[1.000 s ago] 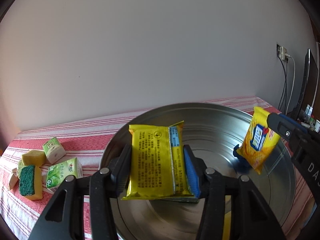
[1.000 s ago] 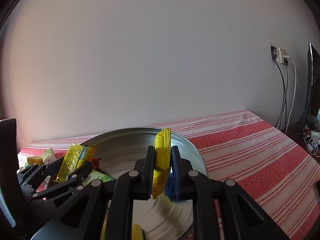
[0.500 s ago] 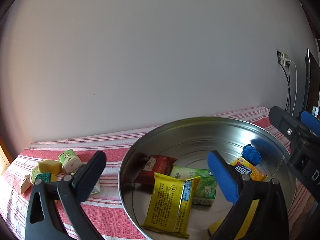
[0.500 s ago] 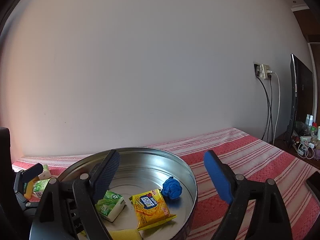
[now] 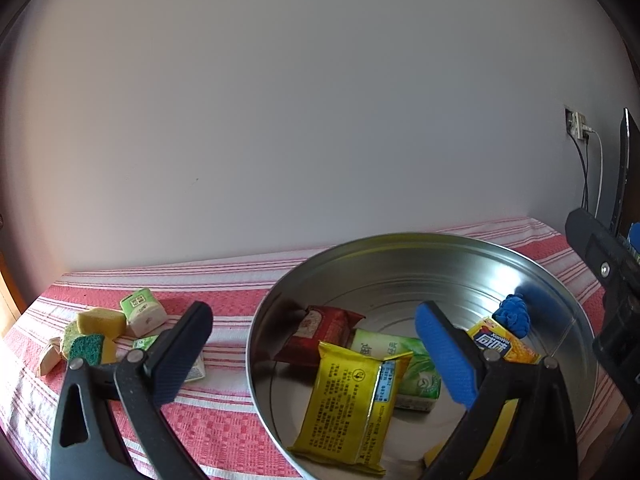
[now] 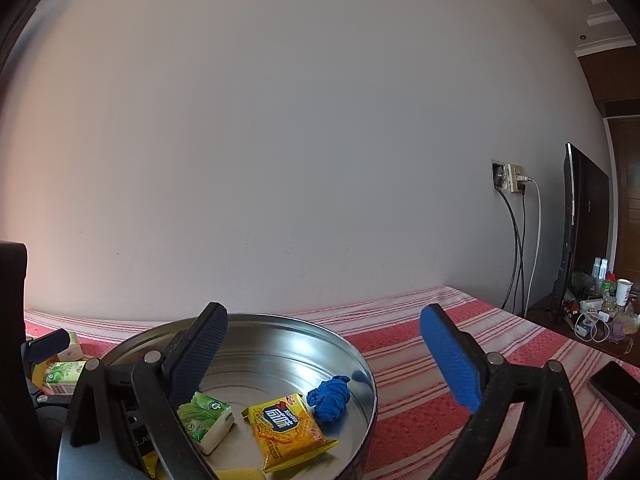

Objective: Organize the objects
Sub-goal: 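Move both open tools back from the tin toward the item pile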

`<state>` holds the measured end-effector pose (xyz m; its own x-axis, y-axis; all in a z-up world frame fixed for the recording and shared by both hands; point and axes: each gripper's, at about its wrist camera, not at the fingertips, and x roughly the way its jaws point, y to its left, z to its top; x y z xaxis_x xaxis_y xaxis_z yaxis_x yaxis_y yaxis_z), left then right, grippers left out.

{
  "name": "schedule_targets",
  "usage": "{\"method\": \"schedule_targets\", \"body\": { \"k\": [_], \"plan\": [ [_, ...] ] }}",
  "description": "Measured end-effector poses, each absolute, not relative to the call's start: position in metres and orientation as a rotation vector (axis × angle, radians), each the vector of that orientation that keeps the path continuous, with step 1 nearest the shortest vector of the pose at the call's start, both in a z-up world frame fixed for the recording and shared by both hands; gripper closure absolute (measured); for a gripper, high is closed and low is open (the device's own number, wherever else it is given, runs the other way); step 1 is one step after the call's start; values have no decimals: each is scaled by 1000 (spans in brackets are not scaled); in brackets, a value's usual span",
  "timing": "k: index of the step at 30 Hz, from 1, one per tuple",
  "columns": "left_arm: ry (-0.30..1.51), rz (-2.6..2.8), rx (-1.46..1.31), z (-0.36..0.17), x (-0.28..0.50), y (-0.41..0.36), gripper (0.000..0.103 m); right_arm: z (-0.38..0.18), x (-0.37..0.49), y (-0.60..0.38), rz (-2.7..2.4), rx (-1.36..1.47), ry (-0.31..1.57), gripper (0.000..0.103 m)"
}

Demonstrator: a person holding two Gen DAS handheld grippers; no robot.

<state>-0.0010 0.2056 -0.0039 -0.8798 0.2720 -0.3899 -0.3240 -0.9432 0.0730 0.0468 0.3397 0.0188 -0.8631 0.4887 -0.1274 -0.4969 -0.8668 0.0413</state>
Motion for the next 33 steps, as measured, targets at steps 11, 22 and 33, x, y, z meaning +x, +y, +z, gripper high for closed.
{"method": "schedule_targets", "body": {
  "k": [11,22,33],
  "plan": [
    [172,2769,-542,-5,-3,202,0,16,39,341,2627,-198,129,4],
    [128,2786,-562,-4,-8,182,0,16,34,337,2591,-298,106,4],
    [127,2803,-569,-5,-10,155,0,15,27,314,2579,-356,69,4]
  ]
}}
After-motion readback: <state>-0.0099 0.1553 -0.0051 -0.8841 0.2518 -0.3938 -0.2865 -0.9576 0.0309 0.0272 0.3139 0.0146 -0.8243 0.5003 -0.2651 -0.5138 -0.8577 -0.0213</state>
